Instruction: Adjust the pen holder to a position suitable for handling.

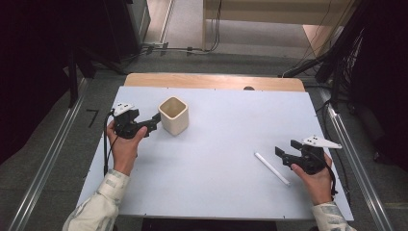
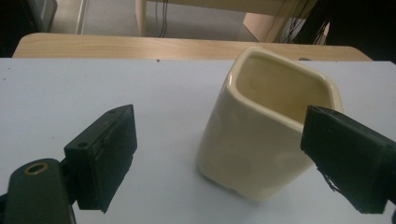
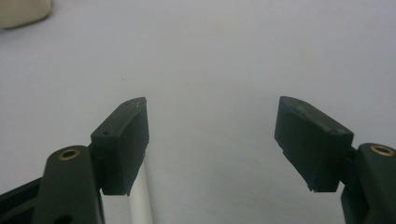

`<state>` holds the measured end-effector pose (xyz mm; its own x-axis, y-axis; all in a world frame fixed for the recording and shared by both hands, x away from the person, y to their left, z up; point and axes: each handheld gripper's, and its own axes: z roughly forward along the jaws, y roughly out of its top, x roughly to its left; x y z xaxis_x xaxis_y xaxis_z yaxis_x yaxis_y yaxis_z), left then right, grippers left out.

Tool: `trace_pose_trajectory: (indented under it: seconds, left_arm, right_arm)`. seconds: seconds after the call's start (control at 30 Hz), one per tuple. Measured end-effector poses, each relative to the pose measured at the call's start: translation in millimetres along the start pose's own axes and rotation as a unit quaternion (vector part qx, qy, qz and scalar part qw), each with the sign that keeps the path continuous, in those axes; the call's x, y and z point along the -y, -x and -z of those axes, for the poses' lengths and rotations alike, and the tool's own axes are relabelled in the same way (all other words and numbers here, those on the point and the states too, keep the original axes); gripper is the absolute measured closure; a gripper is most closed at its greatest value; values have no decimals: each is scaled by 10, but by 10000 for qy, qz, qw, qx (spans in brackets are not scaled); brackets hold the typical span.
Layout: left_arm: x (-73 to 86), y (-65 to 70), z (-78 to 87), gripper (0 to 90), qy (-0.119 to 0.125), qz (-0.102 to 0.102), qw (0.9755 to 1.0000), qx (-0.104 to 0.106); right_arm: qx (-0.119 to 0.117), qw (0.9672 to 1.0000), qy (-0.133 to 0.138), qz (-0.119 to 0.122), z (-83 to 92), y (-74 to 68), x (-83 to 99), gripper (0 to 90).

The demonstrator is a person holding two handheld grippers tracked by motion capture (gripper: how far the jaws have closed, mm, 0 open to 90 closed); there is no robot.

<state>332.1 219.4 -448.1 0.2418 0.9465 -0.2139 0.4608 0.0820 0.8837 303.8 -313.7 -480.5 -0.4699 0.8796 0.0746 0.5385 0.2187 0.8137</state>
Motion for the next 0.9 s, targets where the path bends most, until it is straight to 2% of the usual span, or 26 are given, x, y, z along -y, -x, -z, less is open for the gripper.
trace_pose_trajectory:
  seconds: [0.27, 0.43, 0.7, 0.9]
  left_arm:
    - [-110, 39, -145, 138, -10, -136, 9999, 37]
    - [-177, 42, -298, 162, -26, -242, 9997, 63]
    - [-305, 51, -518, 259, -75, -499, 9985, 213]
    - [-284, 41, -621, 340, -104, -537, 9982, 266]
  right_arm:
    - [-22, 10000, -17, 12, -11, -15, 0, 251]
    - [-32, 10000, -30, 10, -15, -18, 0, 252]
    - [-57, 10000, -29, 16, -17, -17, 0, 255]
    - [-75, 10000, -29, 18, -16, -16, 2, 256]
